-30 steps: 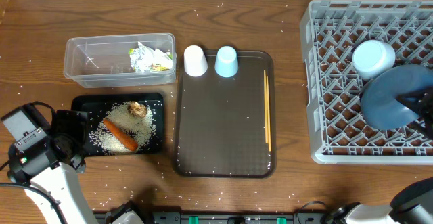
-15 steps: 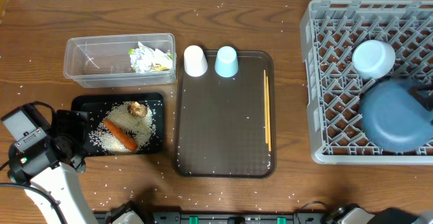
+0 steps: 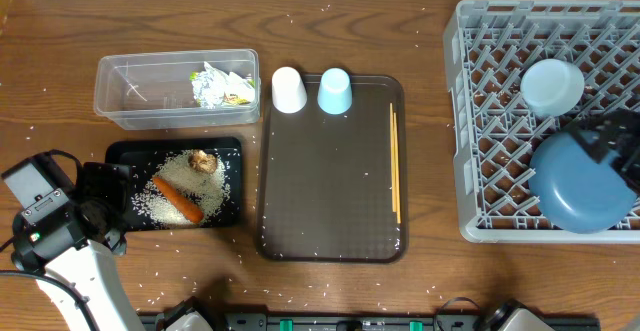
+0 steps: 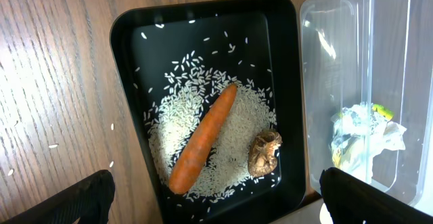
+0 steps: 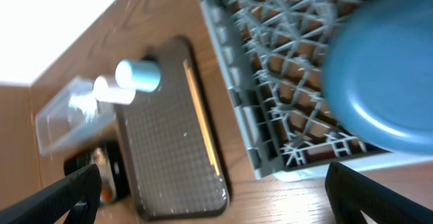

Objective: Sort waste into correct bins and load items into the dishwasher rack
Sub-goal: 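Release the blue plate and lift the right gripper out of the rack, then move the right gripper to the light blue cup and grasp it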

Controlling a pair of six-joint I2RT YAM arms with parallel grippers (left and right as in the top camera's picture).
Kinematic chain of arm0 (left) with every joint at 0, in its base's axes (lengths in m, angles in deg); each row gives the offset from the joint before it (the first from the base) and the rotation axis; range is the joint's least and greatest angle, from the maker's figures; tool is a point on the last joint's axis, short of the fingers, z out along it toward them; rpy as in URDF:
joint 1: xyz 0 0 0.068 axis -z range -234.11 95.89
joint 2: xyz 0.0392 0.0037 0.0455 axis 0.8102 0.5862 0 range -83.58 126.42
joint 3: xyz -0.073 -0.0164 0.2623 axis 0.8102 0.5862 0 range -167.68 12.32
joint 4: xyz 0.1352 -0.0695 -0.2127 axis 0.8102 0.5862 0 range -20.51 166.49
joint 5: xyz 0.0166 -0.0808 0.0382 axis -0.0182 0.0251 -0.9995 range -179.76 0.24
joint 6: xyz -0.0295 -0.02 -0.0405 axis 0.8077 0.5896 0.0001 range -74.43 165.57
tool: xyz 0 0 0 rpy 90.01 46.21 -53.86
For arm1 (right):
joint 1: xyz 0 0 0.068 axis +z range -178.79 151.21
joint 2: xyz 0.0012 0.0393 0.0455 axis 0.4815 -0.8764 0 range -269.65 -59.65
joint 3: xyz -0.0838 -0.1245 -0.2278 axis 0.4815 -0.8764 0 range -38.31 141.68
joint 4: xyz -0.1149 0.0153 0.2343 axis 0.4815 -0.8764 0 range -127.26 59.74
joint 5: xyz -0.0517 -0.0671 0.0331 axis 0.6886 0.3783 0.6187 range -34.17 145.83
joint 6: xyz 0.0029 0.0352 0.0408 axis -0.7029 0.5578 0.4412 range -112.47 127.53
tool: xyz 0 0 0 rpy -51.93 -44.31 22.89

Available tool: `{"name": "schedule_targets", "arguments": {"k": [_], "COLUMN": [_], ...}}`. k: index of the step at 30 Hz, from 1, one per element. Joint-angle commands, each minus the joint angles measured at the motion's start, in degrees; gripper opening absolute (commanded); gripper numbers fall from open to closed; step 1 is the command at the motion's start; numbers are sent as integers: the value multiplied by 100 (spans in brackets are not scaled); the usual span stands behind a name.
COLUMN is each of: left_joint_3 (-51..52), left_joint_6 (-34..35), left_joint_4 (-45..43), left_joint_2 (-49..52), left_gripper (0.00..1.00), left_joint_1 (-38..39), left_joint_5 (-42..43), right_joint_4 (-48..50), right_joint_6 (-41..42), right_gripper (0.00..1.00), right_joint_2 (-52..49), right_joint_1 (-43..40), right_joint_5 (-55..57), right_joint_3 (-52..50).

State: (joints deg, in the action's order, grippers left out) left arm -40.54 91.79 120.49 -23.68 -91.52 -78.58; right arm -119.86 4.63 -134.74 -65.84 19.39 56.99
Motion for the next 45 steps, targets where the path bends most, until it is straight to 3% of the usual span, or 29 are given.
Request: {"name": "schedule_targets", "arguments": {"k": [1, 7, 13, 21, 30, 45], "left_joint_3": [-66, -66, -66, -66, -66, -66], "left_joint_6": [-76, -76, -76, -76, -76, -76], "left_joint_4": [15, 15, 15, 15, 15, 15], "left_joint_2": [-4, -4, -4, -4, -4, -4], "left_gripper": [98, 98, 98, 98, 98, 98], "left_joint_1": [-17, -20, -20, -20, -20, -17], "left_joint_5": [-94, -94, -94, -94, -94, -94], "right_joint_4": [44, 507, 1646, 2649, 4444, 7125], "right_joint_6": [50, 79, 546, 1121, 1263, 966], "right_gripper": [99, 99, 99, 99, 99, 99], "right_joint_2": [55, 44, -59, -898, -1967, -4218], "right_joint_1": [577, 2000, 3593, 5438, 6041, 6113], "right_joint_5": [-155, -155, 2, 2046, 1993, 2485], "right_joint_3": [92, 87, -149, -433, -435, -435]}}
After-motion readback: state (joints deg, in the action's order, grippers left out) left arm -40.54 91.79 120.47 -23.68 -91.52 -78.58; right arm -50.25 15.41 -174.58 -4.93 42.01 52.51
